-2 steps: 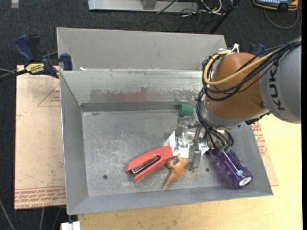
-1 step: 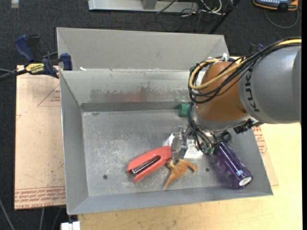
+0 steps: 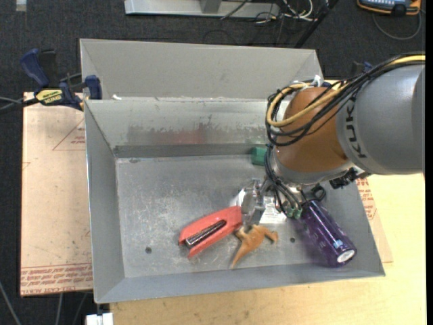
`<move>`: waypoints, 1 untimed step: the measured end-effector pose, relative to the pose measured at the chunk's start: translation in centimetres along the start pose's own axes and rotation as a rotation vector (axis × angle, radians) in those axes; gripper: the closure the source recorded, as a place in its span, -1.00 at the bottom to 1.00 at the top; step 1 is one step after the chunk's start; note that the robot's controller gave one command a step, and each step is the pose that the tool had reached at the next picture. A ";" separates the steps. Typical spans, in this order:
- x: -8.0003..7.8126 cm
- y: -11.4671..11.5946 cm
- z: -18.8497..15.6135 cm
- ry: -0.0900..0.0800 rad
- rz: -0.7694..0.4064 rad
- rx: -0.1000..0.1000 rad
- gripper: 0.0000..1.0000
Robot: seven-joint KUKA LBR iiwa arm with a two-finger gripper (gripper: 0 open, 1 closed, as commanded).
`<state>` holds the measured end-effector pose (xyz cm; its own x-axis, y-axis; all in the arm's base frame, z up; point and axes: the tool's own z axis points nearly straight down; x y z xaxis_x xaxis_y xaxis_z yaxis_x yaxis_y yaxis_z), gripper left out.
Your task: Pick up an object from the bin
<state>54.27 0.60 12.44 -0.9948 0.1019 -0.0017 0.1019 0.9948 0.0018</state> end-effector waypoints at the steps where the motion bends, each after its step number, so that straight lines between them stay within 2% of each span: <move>1: 0.3 0.3 1.1 -0.009 -0.082 0.000 1.00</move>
Offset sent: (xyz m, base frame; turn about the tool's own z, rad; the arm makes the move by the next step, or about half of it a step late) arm -0.0023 0.0297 -0.0509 -0.5211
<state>54.02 0.94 11.29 -0.9997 0.0203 -0.0110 0.0203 0.9998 0.0016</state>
